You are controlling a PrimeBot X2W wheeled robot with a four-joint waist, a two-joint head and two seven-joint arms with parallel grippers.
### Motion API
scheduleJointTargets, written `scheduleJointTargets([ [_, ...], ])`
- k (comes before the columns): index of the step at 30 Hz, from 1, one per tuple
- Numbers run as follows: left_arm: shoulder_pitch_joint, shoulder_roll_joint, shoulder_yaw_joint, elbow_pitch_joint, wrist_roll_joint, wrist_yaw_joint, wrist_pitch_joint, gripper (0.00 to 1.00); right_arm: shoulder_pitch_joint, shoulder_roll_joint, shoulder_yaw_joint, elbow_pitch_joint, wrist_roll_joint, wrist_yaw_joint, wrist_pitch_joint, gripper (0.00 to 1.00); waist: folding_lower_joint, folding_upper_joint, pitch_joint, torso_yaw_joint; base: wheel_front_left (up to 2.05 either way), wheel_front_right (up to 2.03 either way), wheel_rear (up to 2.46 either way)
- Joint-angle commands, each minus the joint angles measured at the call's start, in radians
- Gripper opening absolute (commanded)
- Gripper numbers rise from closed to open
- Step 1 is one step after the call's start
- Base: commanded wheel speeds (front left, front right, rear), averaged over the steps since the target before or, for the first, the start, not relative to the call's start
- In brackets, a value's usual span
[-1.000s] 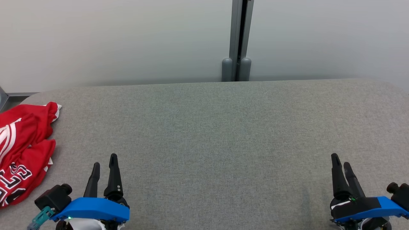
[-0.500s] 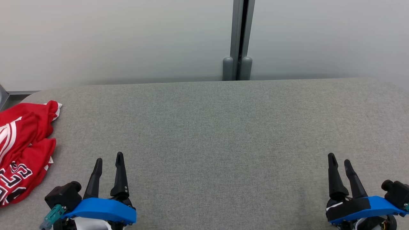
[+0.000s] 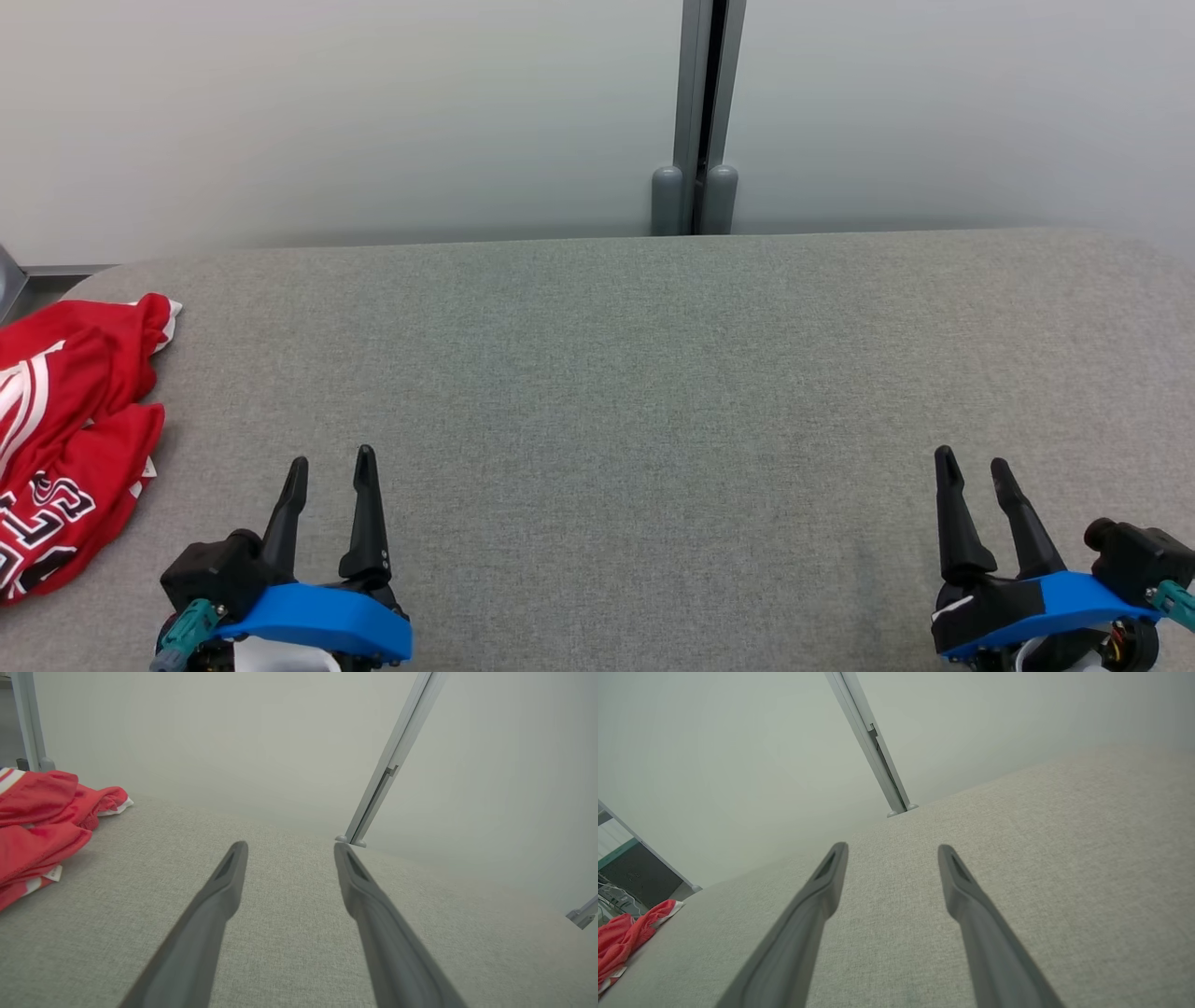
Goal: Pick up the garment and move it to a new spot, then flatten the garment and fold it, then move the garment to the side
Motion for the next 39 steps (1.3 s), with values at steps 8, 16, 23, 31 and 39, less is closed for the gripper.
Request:
scheduleJointTargets([
  [8, -0.016, 0.010, -0.018, 0.026, 0.093, 0.016, -0.027, 1.00, -0.014, -0.009, 0.010, 0.005, -0.100, 0.002, -0.019, 1.00, 0.0000, 0.0000, 0.003, -0.003, 0.00, 0.00, 0.00],
  [16, -0.020, 0.015, -0.029, 0.041, 0.150, 0.029, -0.044, 1.00, -0.014, -0.010, 0.013, 0.007, -0.162, 0.002, -0.026, 1.00, 0.0000, 0.0000, 0.010, -0.002, 0.00, 0.00, 0.00],
  [23, -0.025, 0.020, -0.035, 0.054, 0.189, 0.040, -0.050, 1.00, -0.015, -0.010, 0.017, 0.011, -0.205, 0.002, -0.035, 1.00, 0.0000, 0.0000, 0.013, -0.002, 0.00, 0.00, 0.00],
  [31, -0.022, 0.019, -0.040, 0.059, 0.222, 0.052, -0.056, 1.00, -0.013, -0.011, 0.017, 0.018, -0.255, 0.002, -0.052, 1.00, 0.0000, 0.0000, 0.010, 0.001, 0.00, 0.00, 0.00],
  [39, -0.015, 0.022, -0.045, 0.053, 0.257, 0.066, -0.064, 1.00, -0.011, -0.011, 0.023, 0.018, -0.299, 0.002, -0.065, 1.00, 0.0000, 0.0000, 0.008, 0.005, 0.00, 0.00, 0.00],
])
